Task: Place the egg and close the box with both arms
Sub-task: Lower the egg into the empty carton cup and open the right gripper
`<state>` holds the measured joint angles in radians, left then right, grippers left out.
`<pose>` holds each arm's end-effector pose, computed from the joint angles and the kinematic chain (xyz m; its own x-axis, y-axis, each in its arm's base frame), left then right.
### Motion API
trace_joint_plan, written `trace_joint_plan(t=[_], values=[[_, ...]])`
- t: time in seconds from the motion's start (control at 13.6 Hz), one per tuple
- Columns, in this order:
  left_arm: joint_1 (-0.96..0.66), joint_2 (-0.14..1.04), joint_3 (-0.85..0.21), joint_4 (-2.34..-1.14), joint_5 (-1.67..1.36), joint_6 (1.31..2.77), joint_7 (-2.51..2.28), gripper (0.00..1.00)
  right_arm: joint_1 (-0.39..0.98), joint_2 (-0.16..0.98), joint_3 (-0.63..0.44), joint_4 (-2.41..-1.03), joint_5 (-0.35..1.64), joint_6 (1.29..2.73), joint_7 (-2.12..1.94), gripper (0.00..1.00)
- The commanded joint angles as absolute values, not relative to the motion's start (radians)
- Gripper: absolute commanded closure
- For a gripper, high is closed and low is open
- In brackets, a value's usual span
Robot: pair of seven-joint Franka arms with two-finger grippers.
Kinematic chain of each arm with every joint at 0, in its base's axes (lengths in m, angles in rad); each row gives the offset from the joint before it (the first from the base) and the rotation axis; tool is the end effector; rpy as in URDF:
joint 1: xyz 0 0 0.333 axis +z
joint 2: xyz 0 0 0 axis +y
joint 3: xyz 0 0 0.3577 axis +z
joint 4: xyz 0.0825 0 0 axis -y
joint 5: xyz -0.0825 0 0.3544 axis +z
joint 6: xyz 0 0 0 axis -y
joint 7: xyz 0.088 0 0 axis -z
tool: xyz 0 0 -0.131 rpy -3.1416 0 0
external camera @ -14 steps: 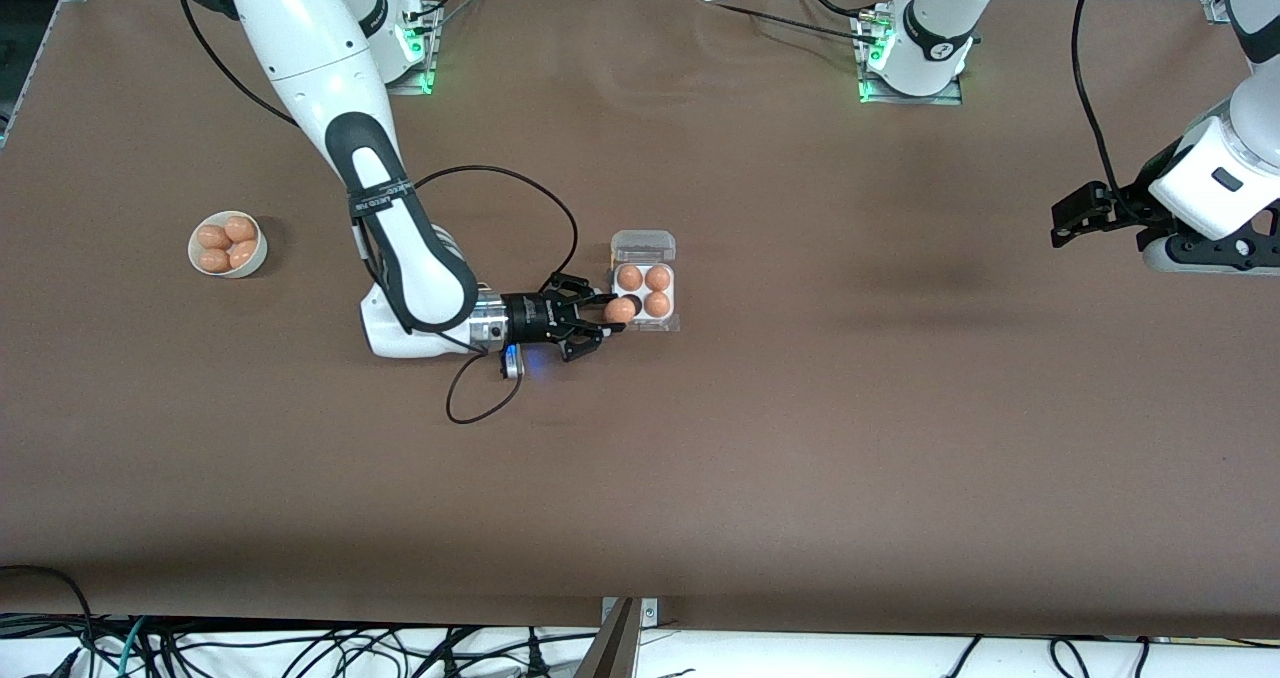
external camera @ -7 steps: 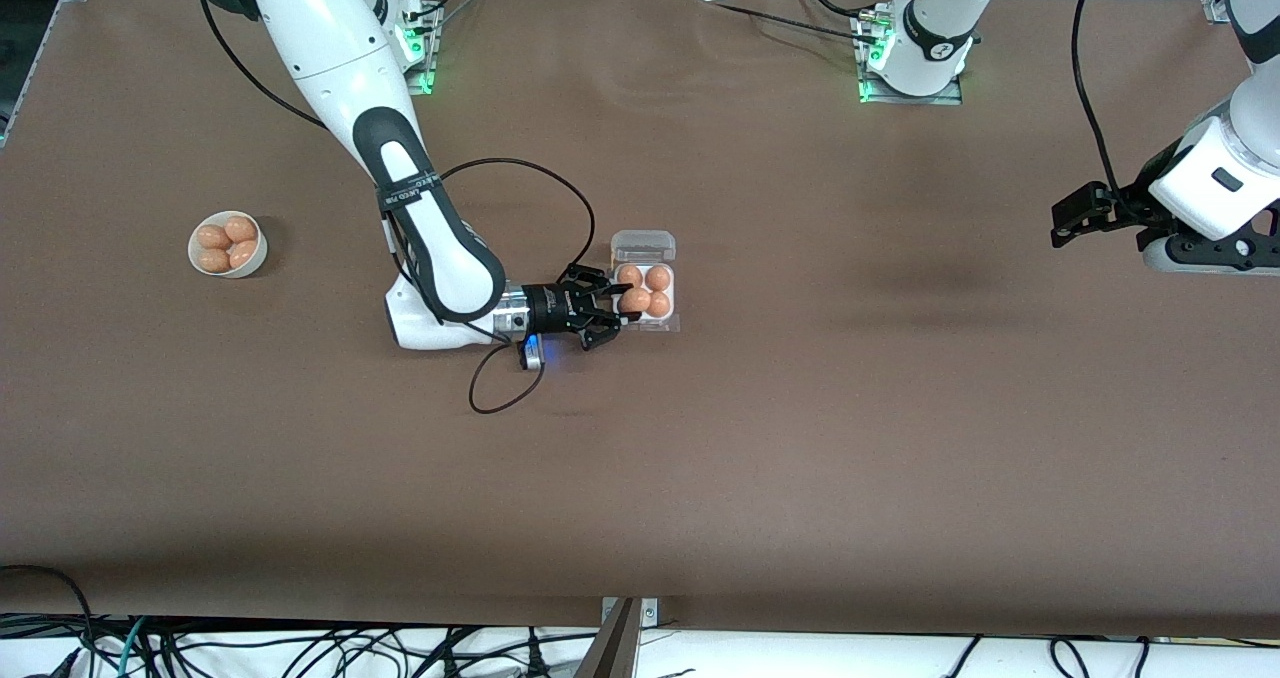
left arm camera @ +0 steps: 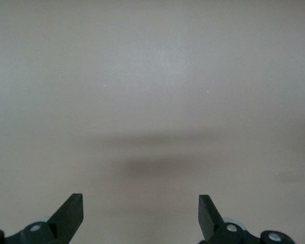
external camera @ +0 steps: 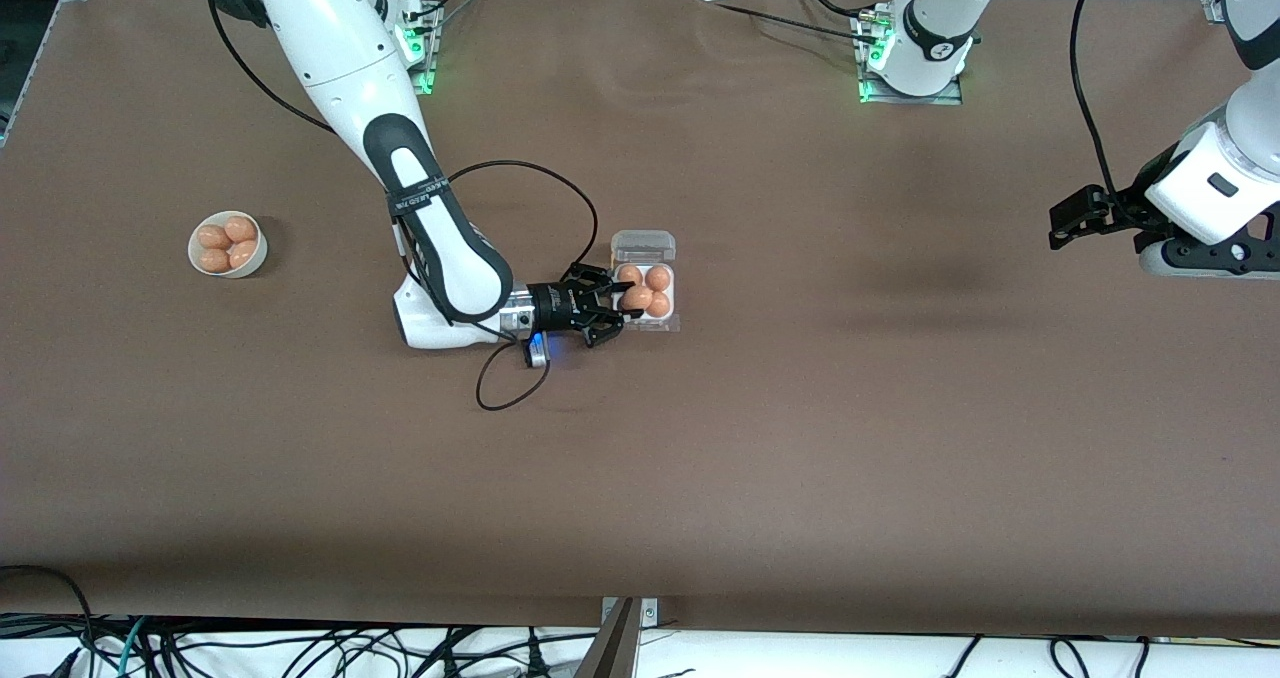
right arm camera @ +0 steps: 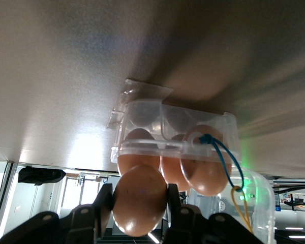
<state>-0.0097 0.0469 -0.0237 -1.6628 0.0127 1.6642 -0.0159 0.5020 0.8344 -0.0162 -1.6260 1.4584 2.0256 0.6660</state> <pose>0.5433 -0.0163 0.5842 0.9988 -0.0187 -0.0453 -0.0192 -0.9997 -0.0122 0.5695 0.3915 0.1762 0.1980 -0.3743 -0.9059 -0.9494 -0.3031 -0.0823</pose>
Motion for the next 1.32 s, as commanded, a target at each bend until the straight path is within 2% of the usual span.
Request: trace_joint_plan(t=[0.0,0.51,0.59,0.66,0.73,1.25], values=[[-0.006,0.058,-0.025,-1.634,-0.008,1.643,-0.015,0.00,0.506,0.836,-0.002,-1.623,1.473,2.040,0.652,0.70],[-0.005,0.058,-0.025,-1.632,-0.008,1.643,-0.012,0.00,0.503,0.834,0.009,-1.629,1.468,2.029,0.649,0.69],[-0.005,0.058,-0.025,-1.634,-0.008,1.643,-0.012,0.00,0.503,0.834,0.009,-1.629,1.468,2.029,0.649,0.55],[-0.005,0.058,-0.025,-1.632,-0.008,1.643,-0.011,0.00,0.499,0.836,0.009,-1.631,1.467,2.029,0.646,0.25],[-0.005,0.058,-0.023,-1.632,-0.008,1.643,-0.008,0.00,0.499,0.835,0.009,-1.632,1.463,2.028,0.649,0.00],[-0.005,0.060,-0.023,-1.631,-0.006,1.643,-0.011,0.00,0.483,0.802,0.000,-1.620,1.347,2.028,0.661,0.00]])
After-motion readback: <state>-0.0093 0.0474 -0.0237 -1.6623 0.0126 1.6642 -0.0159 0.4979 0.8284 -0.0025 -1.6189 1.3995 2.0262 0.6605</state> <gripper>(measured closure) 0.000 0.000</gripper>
